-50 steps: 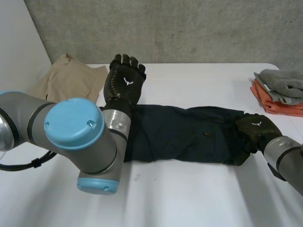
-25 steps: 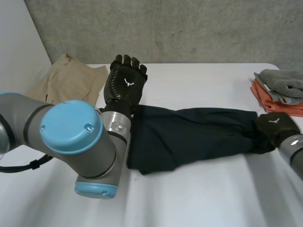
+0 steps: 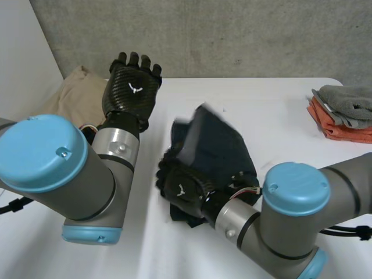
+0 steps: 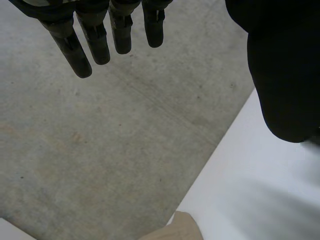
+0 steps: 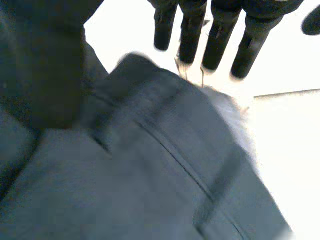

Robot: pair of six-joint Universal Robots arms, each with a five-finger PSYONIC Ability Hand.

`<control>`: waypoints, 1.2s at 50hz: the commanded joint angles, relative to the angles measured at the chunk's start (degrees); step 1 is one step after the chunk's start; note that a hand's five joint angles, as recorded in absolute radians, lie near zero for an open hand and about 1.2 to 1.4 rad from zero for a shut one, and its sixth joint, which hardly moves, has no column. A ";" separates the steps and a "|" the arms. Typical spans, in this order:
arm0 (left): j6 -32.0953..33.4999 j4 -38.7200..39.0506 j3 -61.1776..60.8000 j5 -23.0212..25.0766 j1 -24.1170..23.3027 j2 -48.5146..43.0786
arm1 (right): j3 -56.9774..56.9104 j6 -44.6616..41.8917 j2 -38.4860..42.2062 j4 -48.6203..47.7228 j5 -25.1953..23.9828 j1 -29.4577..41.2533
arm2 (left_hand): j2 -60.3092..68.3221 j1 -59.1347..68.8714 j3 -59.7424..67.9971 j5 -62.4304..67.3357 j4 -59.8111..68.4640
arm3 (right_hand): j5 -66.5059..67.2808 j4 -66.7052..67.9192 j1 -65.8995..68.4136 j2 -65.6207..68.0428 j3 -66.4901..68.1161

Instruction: Fold the laundry.

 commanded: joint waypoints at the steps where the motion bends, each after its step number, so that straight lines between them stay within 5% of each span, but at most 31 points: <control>1: -0.74 0.42 2.50 -0.04 1.24 0.52 | -1.17 21.59 -7.97 1.13 1.80 -1.03 | -1.98 -0.86 -2.00 -2.75 -1.59 | -8.89 -9.28 -6.87 -7.76 -8.81; 6: -6.34 -0.01 8.46 -0.04 1.07 -0.27 | -0.73 52.18 -15.81 2.70 6.00 -5.57 | -1.82 -0.70 -1.84 -2.58 -1.42 | -8.89 -9.28 -6.87 -7.76 -8.81; 9: -10.57 -1.15 11.72 0.57 0.54 -1.41 | -0.37 58.15 -18.72 9.02 11.37 -11.65 | -1.82 -0.69 -1.83 -2.58 -1.42 | -8.89 -9.28 -6.87 -7.76 -8.81; 13: -14.26 -6.76 15.32 4.77 -2.26 -6.23 | -2.21 57.63 -18.56 18.42 16.29 -17.36 | -1.82 -0.69 -1.83 -2.58 -1.42 | -8.89 -9.28 -6.87 -7.76 -8.81; 23: -23.14 -20.83 25.43 11.82 -6.93 -20.03 | -11.44 59.56 -8.72 20.99 15.16 -18.61 | -1.31 -0.19 -1.33 -2.08 -0.91 | -8.89 -9.28 -6.87 -7.76 -8.81; 33: -23.68 -31.12 27.73 10.51 -5.88 -24.88 | -19.88 62.29 3.58 28.72 10.51 -17.82 | 1.88 3.00 1.86 1.11 2.28 | -8.89 -9.28 -6.87 -7.76 -8.81; 42: -21.49 -36.66 25.62 2.25 -4.03 -25.50 | -20.41 58.86 8.60 28.56 11.21 -15.44 | 2.73 3.85 2.71 1.96 3.12 | -8.89 -9.28 -6.87 -7.76 -8.81; 54: -17.61 -37.54 24.03 2.24 -4.47 -24.54 | -19.54 48.84 7.03 27.86 16.83 -12.98 | 2.73 3.85 2.71 1.96 3.12 | -8.89 -9.28 -6.87 -7.76 -8.81; 60: -17.79 -35.71 24.56 3.82 -4.21 -16.55 | -13.66 48.22 -1.84 21.80 18.59 -12.54 | 1.55 2.68 1.54 0.79 1.95 | -8.89 -9.28 -6.87 -7.76 -8.81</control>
